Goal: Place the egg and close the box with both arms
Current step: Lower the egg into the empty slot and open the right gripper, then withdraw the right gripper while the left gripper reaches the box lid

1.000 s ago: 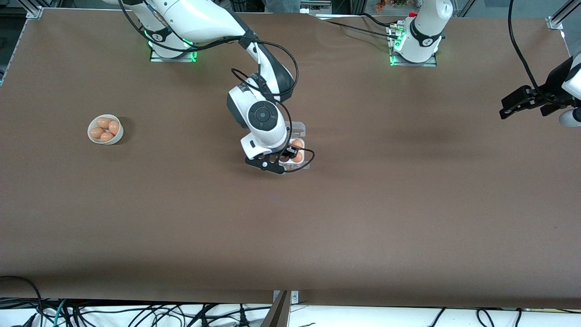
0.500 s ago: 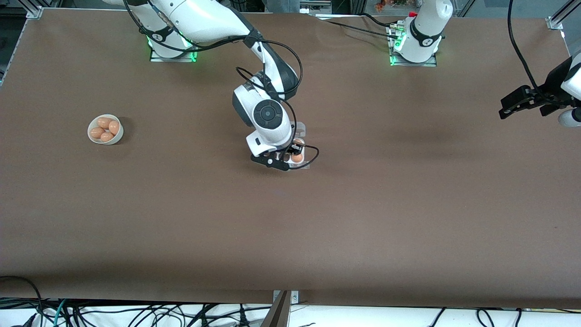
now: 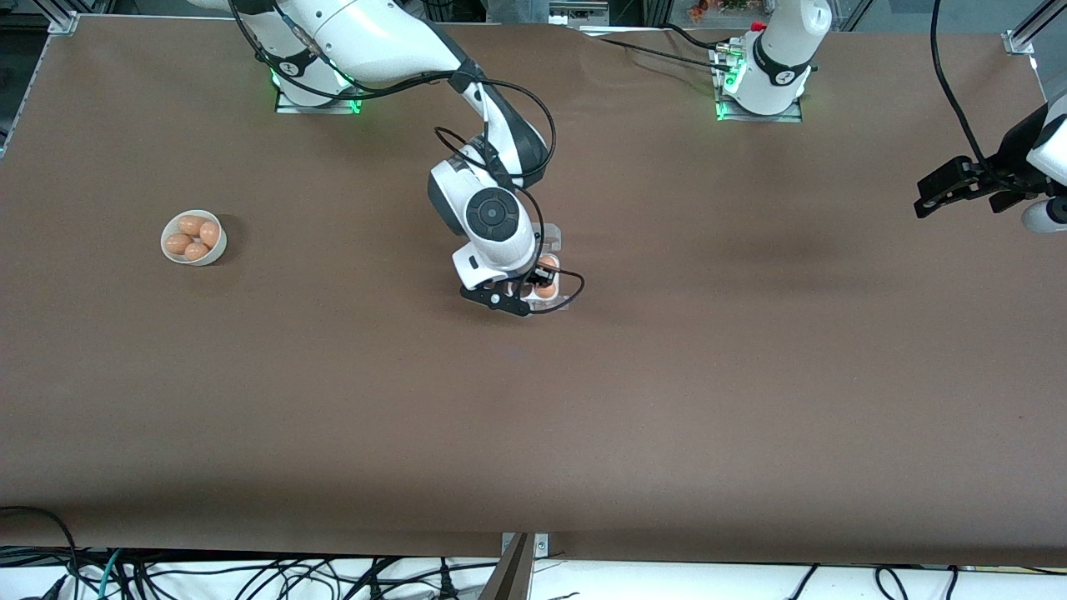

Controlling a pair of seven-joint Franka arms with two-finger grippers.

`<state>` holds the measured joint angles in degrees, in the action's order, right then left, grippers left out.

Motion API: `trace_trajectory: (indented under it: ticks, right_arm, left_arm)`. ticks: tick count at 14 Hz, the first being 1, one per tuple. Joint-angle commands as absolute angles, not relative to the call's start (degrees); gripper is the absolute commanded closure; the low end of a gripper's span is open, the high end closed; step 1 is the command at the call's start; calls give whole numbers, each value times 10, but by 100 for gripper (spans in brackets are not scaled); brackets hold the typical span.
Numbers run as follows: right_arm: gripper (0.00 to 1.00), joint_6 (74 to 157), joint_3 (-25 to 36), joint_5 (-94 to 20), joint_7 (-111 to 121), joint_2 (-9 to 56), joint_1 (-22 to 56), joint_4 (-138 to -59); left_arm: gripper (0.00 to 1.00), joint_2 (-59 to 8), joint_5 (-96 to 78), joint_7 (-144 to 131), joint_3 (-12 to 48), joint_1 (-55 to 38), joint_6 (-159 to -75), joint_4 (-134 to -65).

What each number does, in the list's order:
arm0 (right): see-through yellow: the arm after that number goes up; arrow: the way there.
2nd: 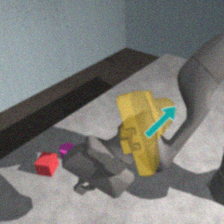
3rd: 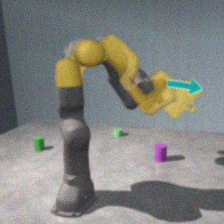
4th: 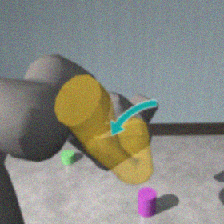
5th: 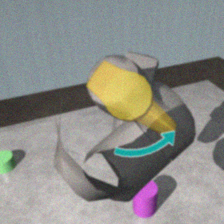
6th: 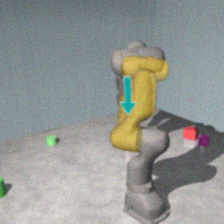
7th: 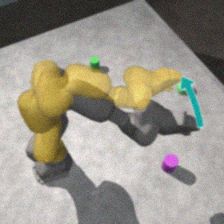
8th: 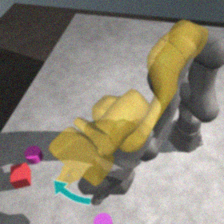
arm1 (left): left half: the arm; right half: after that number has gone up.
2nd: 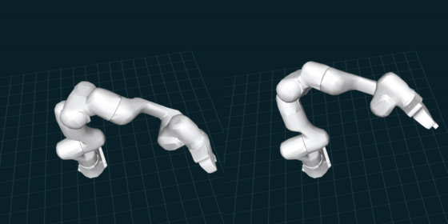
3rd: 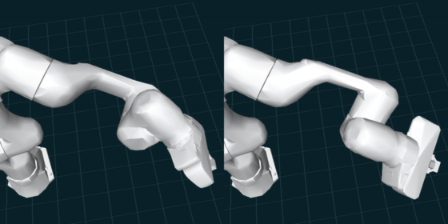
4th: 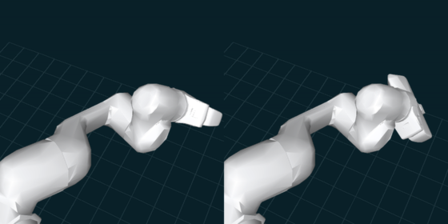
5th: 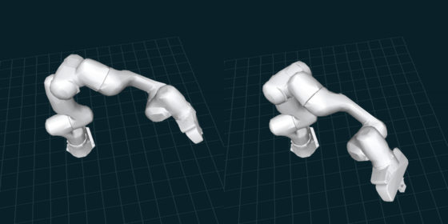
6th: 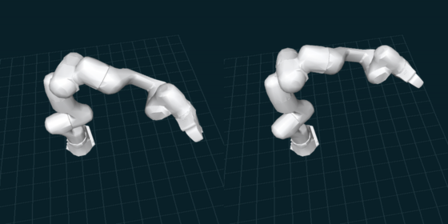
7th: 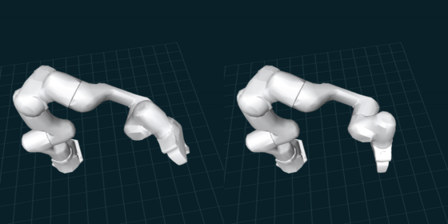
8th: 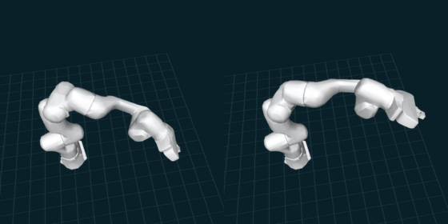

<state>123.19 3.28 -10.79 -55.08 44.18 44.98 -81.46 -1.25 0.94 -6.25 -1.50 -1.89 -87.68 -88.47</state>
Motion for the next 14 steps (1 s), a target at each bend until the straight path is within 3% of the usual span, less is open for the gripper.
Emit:
trace_trajectory:
  ticks: [1,6,10,12,14]
  right_arm:
    - [0,1226,36,-117,-558,451,454,-793]
    - [0,1225,42,-116,-554,440,442,-783]
    - [0,1219,61,-115,-541,419,411,-774]
    - [0,1214,61,-113,-527,403,386,-776]
    - [0,1184,65,-113,-495,395,374,-776]
  left_arm:
    - [0,-18,9,-57,-15,-21,-864,-869]
    - [0,-22,1,-61,10,-25,-864,-873]
    - [0,-47,-20,-131,89,-25,-855,-871]
    - [12,-64,-61,-183,128,-26,-855,-871]
    - [35,-84,-104,-223,165,-26,-854,-871]
